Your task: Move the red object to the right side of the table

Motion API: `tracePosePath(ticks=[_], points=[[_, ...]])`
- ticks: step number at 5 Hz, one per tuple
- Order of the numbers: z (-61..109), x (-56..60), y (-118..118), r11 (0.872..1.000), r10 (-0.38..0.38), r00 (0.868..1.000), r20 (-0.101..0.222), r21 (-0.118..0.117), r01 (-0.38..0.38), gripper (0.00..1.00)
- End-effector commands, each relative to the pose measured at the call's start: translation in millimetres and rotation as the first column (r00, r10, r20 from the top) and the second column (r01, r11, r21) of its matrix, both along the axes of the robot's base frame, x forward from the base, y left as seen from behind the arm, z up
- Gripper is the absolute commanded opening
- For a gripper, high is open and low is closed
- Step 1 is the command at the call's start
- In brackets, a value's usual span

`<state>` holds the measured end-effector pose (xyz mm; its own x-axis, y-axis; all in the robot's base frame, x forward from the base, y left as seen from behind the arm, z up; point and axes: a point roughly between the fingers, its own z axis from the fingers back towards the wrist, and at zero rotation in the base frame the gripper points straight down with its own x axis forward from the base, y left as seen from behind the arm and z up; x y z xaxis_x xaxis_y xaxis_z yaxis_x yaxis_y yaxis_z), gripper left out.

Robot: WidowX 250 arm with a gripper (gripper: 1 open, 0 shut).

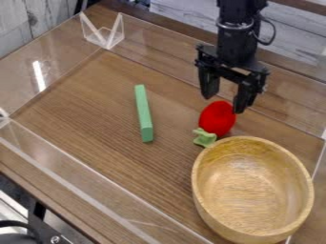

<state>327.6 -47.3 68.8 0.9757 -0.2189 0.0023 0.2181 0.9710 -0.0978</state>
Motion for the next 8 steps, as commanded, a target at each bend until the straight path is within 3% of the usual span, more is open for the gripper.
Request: tracePosePath(ticks=[1,2,4,5,7,8], points=[[12.8,18.4,-3,1.0,0.006,0.998,0.068,-0.003,-0.006,1.0],[8.4,25.8,-1,1.0,0.028,0.997,0.07,-0.001,-0.028,1.0],[4.8,26.5,1,0.999,0.044,0.996,0.08,0.005,-0.045,1.0],[17.9,33.5,6,0.985,0.17,0.982,0.083,0.007,-0.171,1.0],[36.3,39.1,15,0.926,0.374,0.924,0.082,0.014,-0.377,1.0],[27.8,36.5,20,0.945,0.326,0.943,0.066,0.019,-0.328,1.0]])
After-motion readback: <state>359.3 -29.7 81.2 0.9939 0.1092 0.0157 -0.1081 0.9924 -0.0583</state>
